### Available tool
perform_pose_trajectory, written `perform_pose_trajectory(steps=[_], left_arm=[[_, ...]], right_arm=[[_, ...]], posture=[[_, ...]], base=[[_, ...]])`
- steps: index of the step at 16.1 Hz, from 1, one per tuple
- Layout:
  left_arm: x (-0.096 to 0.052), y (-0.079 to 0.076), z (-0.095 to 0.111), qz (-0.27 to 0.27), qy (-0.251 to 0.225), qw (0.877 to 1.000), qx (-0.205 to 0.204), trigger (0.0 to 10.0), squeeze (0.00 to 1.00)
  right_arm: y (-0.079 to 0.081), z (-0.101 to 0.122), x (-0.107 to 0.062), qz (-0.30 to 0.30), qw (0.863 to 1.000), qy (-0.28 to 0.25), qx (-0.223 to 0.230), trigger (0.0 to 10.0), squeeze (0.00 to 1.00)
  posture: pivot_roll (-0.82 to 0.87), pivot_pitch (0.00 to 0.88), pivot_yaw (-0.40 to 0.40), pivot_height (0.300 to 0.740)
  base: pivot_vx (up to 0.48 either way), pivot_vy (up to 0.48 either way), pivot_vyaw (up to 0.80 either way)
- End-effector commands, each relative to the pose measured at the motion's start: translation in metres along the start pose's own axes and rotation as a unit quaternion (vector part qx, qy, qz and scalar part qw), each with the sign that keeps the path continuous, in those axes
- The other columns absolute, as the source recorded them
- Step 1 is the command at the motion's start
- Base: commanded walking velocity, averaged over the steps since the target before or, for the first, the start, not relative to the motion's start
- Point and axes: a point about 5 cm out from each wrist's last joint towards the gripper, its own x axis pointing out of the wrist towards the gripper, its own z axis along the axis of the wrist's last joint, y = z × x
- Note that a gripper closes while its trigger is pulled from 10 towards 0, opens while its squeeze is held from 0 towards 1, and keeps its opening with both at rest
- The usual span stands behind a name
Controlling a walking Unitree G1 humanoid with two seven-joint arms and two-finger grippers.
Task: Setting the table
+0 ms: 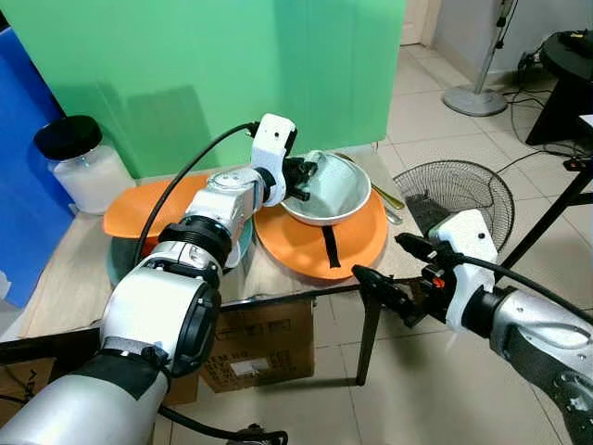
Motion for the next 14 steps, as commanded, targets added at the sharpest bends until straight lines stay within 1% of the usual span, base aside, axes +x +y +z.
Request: perform_pose_trajectory(steps=[1,2,3,4,6,8,9,10,11,12,13,14], left_arm=[[-0.002,0.004,0.009,0.003,-0.008,1.000,0.009,0.0,0.00],[-0.002,0.005,0.010,0.006,-0.012,1.000,0.007,0.0,0.00],[-0.003,0.006,0.011,0.008,-0.017,1.000,0.005,0.0,0.00],[-0.003,0.006,0.013,0.002,-0.023,1.000,0.008,0.0,0.00],[-0.004,0.006,0.016,0.000,-0.038,0.999,0.010,0.0,0.00],[-0.008,0.008,0.028,-0.006,-0.082,0.997,0.013,0.0,0.00],[-0.010,0.008,0.033,-0.010,-0.101,0.995,0.012,0.0,0.00],[-0.013,0.008,0.040,-0.013,-0.130,0.991,0.010,0.0,0.00],[-0.020,0.009,0.048,-0.016,-0.169,0.986,0.003,0.0,0.00],[-0.026,0.009,0.054,-0.016,-0.198,0.980,0.000,0.0,0.00],[-0.035,0.007,0.059,-0.015,-0.237,0.971,-0.007,0.0,0.00],[-0.046,0.004,0.063,-0.013,-0.271,0.963,-0.007,0.0,0.00]], right_arm=[[0.003,0.003,0.001,0.012,1.000,-0.001,-0.006,10.0,0.00],[0.003,0.003,0.001,0.012,1.000,0.000,-0.006,10.0,0.00],[0.001,0.002,0.000,0.009,1.000,0.003,-0.005,10.0,0.09],[-0.001,0.000,0.001,-0.001,1.000,0.010,0.000,10.0,1.00],[-0.002,0.002,0.001,-0.003,1.000,0.003,0.021,10.0,1.00],[-0.007,0.005,0.001,-0.028,0.998,-0.007,0.055,10.0,1.00],[-0.010,0.007,0.001,-0.041,0.997,-0.020,0.065,10.0,1.00],[-0.013,0.011,0.002,-0.058,0.994,-0.043,0.084,10.0,1.00],[-0.015,0.015,0.002,-0.076,0.992,-0.061,0.085,10.0,1.00],[-0.017,0.018,0.001,-0.098,0.990,-0.065,0.073,10.0,1.00],[-0.019,0.019,0.000,-0.133,0.987,-0.071,0.056,10.0,1.00],[-0.021,0.022,-0.001,-0.168,0.980,-0.096,0.041,10.0,0.56]], posture=[[-0.02,0.000,0.114,0.740],[-0.01,0.000,0.114,0.740],[-0.01,0.000,0.114,0.740],[-0.01,0.000,0.118,0.740],[-0.02,0.000,0.127,0.740],[-0.03,0.000,0.135,0.740],[-0.03,0.000,0.137,0.740],[-0.03,0.000,0.139,0.740],[-0.03,0.000,0.142,0.740],[-0.03,0.000,0.143,0.740],[-0.03,0.000,0.143,0.740],[-0.03,0.000,0.142,0.740]], base=[[0.000,0.000,0.00],[0.000,0.000,0.00],[0.000,0.000,0.00],[0.000,0.000,0.00],[0.000,0.000,0.00],[0.000,0.000,0.00],[0.000,0.000,0.00],[0.000,0.000,0.00],[0.000,0.000,0.00],[0.000,0.000,0.00],[0.000,0.000,0.00],[0.000,0.000,0.00]])
